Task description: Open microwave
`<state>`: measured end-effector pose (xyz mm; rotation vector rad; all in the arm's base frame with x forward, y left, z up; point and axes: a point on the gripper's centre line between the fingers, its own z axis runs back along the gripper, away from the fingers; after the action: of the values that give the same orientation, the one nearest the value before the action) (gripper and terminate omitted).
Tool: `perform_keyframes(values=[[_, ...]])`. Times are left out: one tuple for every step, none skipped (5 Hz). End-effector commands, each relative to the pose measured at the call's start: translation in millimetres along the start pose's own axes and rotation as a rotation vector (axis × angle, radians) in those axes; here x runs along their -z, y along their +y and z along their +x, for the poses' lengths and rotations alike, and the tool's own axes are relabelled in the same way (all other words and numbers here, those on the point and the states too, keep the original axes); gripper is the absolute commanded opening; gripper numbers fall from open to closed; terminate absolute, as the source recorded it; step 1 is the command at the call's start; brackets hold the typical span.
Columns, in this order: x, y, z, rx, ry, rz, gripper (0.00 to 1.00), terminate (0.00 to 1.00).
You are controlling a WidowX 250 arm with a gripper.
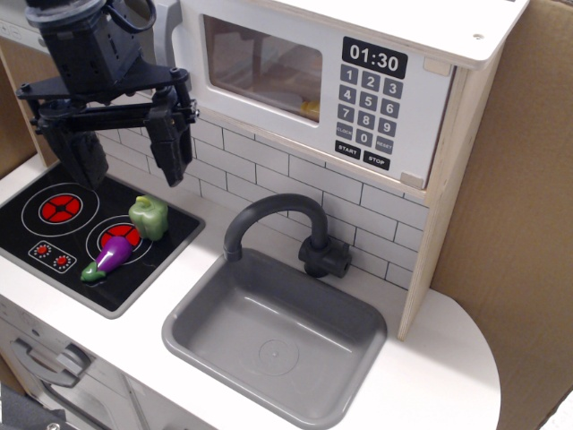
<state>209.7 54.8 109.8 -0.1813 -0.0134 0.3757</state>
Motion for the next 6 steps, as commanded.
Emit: perform_keyframes(values=[[0,0,0,0.000,0.000,0.000,1.00,0.00],[13,22,42,0.022,-0.068,0.065,1.00,0.00],[28,37,82,0.063,-0.101,0.073,1.00,0.00],[37,39,106,0.173,-0.164,0.091,1.00,0.00],[31,38,119,0.300,-0.244,0.108,1.00,0.00],[19,33,136,0.373,-0.295,0.115,1.00,0.00]])
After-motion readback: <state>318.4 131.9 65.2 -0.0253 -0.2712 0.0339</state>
